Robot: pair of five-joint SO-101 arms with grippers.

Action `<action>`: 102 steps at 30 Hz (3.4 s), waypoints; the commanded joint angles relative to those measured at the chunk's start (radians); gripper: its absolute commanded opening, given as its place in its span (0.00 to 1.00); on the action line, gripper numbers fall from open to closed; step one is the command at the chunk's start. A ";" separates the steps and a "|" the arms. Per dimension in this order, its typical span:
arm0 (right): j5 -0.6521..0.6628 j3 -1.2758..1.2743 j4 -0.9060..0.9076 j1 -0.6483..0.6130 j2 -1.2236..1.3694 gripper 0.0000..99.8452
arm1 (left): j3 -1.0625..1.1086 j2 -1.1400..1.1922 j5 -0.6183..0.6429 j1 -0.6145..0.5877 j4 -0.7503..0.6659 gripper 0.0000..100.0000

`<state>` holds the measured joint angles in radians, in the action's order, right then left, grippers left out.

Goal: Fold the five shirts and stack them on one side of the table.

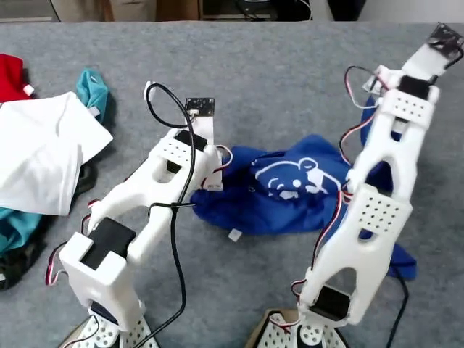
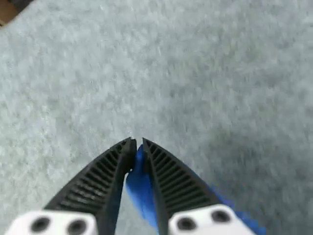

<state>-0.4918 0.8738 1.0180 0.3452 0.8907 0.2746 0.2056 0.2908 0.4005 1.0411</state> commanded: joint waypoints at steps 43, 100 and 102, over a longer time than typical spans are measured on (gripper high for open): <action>0.008 -0.001 -0.097 -0.039 0.051 0.00 | -0.727 0.059 -0.244 -0.284 0.493 0.25; 0.069 -0.007 -0.052 -0.122 0.056 0.00 | -1.703 0.730 -0.427 -0.319 0.514 0.02; 0.130 -0.004 0.003 -0.197 0.056 0.00 | -1.662 0.745 -0.428 -0.295 0.514 0.02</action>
<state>-0.4242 0.8631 0.9643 0.2440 0.9551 -1.4131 0.9544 -0.1297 0.0644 1.5505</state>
